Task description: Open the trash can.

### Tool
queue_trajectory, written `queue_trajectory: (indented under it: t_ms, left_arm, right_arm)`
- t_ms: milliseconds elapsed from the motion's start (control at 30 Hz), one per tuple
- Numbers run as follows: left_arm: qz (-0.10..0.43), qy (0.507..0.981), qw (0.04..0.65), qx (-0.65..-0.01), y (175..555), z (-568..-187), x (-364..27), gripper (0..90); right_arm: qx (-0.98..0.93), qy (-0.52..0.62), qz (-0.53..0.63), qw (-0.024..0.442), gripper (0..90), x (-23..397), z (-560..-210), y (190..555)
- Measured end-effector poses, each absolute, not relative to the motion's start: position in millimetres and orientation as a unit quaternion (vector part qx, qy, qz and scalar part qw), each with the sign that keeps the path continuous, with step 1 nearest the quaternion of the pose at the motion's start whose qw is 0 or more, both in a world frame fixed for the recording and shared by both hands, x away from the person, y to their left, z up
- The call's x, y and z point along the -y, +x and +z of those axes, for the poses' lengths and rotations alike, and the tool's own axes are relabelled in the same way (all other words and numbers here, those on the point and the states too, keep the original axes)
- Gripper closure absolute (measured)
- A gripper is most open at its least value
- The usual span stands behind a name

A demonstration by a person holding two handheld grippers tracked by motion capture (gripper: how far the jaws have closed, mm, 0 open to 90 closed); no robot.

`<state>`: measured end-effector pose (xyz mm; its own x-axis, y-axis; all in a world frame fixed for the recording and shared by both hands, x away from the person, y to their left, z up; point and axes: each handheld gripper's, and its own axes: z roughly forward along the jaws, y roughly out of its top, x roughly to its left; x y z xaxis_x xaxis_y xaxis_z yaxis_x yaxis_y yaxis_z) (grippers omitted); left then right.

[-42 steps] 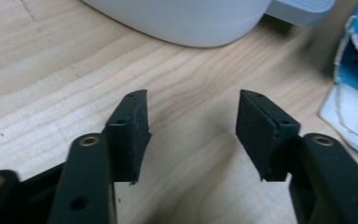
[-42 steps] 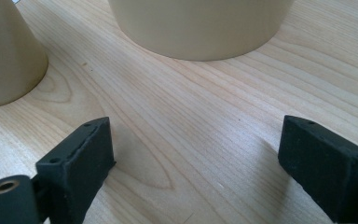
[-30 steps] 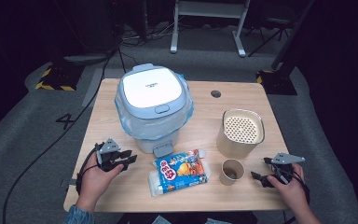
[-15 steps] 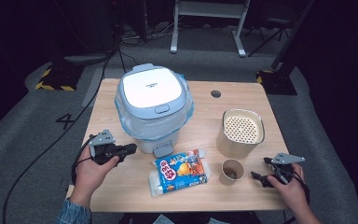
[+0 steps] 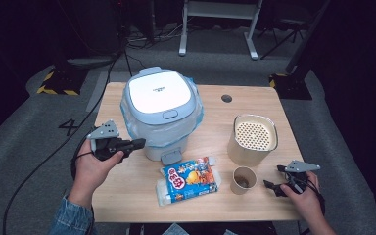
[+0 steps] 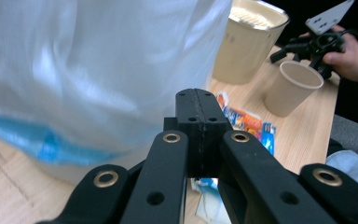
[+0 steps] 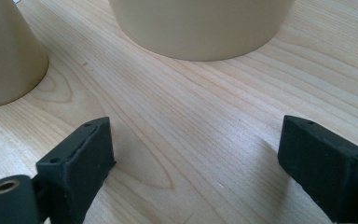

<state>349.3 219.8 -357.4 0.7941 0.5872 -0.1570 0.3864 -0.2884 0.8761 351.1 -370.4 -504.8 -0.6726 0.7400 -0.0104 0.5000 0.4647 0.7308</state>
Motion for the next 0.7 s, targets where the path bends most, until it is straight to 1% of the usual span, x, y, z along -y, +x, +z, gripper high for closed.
queue_trajectory:
  t_ms: [300, 700]
  left_arm:
    - [0.105, 0.795, 0.527, -0.280, 354, -328, -210, 90.0]
    - [0.118, 0.784, 0.549, -0.266, 362, -295, -192, 90.0]
  right_arm:
    - [-0.839, 0.370, 0.363, 0.166, 10.6, 370, -505, 351]
    - [-0.838, 0.373, 0.362, 0.168, 10.7, 370, -505, 350]
